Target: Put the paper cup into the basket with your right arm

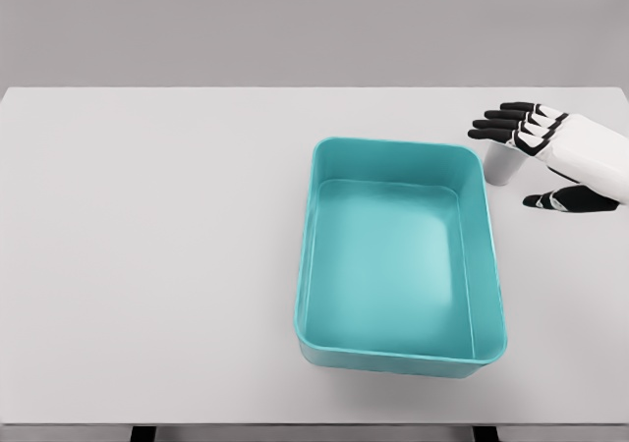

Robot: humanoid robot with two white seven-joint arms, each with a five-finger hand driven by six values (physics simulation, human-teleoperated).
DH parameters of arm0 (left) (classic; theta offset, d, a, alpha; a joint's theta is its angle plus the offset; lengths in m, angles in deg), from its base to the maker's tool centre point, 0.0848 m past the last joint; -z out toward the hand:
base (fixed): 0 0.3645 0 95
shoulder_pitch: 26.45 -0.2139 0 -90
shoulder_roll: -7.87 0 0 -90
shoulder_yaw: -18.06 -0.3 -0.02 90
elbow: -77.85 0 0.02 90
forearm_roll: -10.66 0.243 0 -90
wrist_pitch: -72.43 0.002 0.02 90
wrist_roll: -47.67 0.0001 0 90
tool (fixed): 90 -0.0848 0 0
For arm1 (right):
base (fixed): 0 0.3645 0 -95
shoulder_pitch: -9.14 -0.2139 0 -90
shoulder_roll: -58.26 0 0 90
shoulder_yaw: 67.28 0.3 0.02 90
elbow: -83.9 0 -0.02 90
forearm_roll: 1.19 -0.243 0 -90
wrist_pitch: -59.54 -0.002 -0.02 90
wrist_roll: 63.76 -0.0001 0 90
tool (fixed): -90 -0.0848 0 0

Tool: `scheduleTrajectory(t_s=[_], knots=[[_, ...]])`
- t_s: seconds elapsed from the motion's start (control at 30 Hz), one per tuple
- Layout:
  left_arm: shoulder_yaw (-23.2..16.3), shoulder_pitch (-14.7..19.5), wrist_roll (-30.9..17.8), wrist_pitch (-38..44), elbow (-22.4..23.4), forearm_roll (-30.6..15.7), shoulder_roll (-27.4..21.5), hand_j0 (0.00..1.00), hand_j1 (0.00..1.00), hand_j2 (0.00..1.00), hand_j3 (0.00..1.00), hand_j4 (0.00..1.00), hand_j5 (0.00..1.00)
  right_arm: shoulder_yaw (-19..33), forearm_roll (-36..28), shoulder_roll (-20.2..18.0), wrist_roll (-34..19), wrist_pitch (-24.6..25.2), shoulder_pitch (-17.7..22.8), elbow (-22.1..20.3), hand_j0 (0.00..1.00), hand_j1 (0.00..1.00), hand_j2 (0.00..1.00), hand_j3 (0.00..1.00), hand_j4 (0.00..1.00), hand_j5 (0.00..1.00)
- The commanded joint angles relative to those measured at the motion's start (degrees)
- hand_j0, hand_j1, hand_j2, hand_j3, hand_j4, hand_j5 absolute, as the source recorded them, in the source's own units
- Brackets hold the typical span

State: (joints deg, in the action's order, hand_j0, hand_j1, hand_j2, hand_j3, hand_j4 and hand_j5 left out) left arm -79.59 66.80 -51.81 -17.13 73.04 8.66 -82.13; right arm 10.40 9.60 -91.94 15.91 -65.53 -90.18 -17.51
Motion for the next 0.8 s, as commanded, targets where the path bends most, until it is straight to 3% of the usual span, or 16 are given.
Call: scheduleTrajectory(t_s=[0.0, 0.13, 0.2, 0.23, 0.27, 0.3, 0.5, 0.53, 0.63, 0.77], knots=[[0.0, 0.1, 0.0, 0.0, 0.0, 0.0, 0.0, 1.0, 1.0, 1.0, 1.0, 1.0, 1.0, 0.0, -0.4, 0.0, 0.0, 0.1, 0.0, 0.0, 1.0, 1.0, 1.0, 1.0, 1.0, 1.0], [0.0, 0.1, 0.0, 0.0, 0.1, 0.0, 0.0, 1.0, 1.0, 1.0, 1.0, 1.0, 1.0, 1.5, -0.8, 0.4, 0.0, 0.1, -0.1, 0.3, 1.0, 1.0, 1.0, 1.0, 1.0, 1.0], [0.0, 0.1, 0.0, 0.0, 0.0, 0.0, 0.0, 1.0, 1.0, 1.0, 1.0, 1.0, 1.0, 5.6, -0.4, 4.6, -0.7, 0.1, 0.0, 0.2, 1.0, 1.0, 1.0, 1.0, 1.0, 1.0], [0.0, 0.1, 0.0, 0.0, 0.1, 0.0, 0.0, 1.0, 1.0, 1.0, 1.0, 1.0, 1.0, 8.1, -0.6, 7.6, -7.8, 0.1, 0.2, 0.3, 1.0, 1.0, 1.0, 1.0, 1.0, 1.0], [0.0, 0.0, 0.0, 0.0, 0.1, 0.0, 0.0, 1.0, 1.0, 1.0, 1.0, 1.0, 1.0, 11.2, -0.9, 11.8, -18.4, 0.1, 0.1, 0.2, 1.0, 1.0, 1.0, 1.0, 1.0, 1.0], [0.0, 0.0, 0.0, 0.0, 0.0, 0.0, 0.0, 1.0, 1.0, 1.0, 1.0, 1.0, 1.0, 12.7, -1.7, 13.8, -22.6, 0.1, 0.0, 0.3, 1.0, 1.0, 1.0, 1.0, 1.0, 1.0], [0.0, 0.1, 0.0, 0.0, 0.1, 0.0, 0.0, 1.0, 1.0, 1.0, 1.0, 1.0, 1.0, 12.3, -15.6, 12.2, -24.7, 0.3, 0.0, 2.4, 1.0, 1.0, 1.0, 1.0, 1.0, 1.0], [0.0, 0.1, 0.0, 0.0, 0.0, 0.0, 0.0, 1.0, 1.0, 1.0, 1.0, 1.0, 1.0, 12.4, -17.5, 12.3, -24.7, 3.7, -0.4, 3.0, 1.0, 1.0, 1.0, 1.0, 1.0, 1.0], [0.0, 0.1, 0.0, 0.0, 0.0, 0.0, 0.0, 1.0, 1.0, 1.0, 1.0, 1.0, 1.0, 12.4, -25.2, 12.3, -24.7, 7.6, -1.2, 5.9, 1.0, 1.0, 1.0, 1.0, 1.0, 1.0], [0.0, 0.1, 0.0, 0.0, 0.0, 0.0, 0.0, 1.0, 1.0, 1.0, 1.0, 1.0, 1.0, 12.1, -26.3, 12.9, -24.7, 13.4, -2.9, 9.6, 1.0, 1.0, 1.0, 1.0, 1.0, 1.0]])
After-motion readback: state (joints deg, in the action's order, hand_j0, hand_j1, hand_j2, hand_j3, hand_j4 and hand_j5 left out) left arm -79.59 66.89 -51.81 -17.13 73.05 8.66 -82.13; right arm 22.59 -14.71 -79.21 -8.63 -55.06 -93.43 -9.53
